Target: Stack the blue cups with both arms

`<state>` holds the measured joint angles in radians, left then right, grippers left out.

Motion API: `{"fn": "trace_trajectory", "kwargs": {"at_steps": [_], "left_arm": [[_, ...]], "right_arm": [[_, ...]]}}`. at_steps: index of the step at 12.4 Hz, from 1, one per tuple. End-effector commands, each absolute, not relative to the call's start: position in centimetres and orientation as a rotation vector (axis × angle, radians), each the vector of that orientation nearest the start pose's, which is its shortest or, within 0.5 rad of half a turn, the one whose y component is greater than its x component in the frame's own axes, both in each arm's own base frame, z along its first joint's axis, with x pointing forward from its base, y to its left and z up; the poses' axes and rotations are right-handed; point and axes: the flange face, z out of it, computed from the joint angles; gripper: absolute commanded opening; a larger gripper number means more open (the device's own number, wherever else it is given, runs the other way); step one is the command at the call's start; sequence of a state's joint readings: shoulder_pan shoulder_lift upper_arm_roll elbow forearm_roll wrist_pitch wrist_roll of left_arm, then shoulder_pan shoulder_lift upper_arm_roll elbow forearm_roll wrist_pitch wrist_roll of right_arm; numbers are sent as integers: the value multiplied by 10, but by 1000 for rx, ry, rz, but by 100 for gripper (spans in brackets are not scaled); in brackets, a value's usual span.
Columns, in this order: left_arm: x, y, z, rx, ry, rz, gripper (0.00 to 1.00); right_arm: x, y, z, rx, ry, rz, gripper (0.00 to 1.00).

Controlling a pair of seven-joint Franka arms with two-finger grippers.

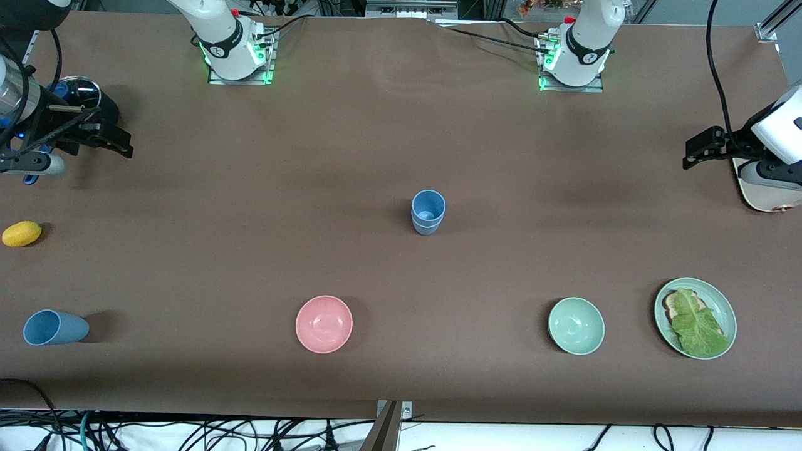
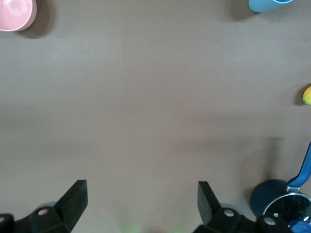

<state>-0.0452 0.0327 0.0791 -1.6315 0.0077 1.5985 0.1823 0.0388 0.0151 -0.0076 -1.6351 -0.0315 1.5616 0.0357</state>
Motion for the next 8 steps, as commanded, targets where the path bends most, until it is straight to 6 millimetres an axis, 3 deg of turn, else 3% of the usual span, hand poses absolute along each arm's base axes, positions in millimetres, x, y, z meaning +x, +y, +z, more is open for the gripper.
{"fn": "trace_trajectory", "kwargs": {"at_steps": [1, 4, 8], "left_arm": [[562, 19, 581, -3104, 268, 93, 100], [563, 19, 578, -3104, 268, 100, 100], [563, 19, 578, -3104, 268, 100, 100]], "right_arm": [[550, 6, 598, -3180, -57, 134, 100], [557, -3, 590, -3176, -25, 156, 100], [558, 4, 593, -3164, -17, 146, 100]]}}
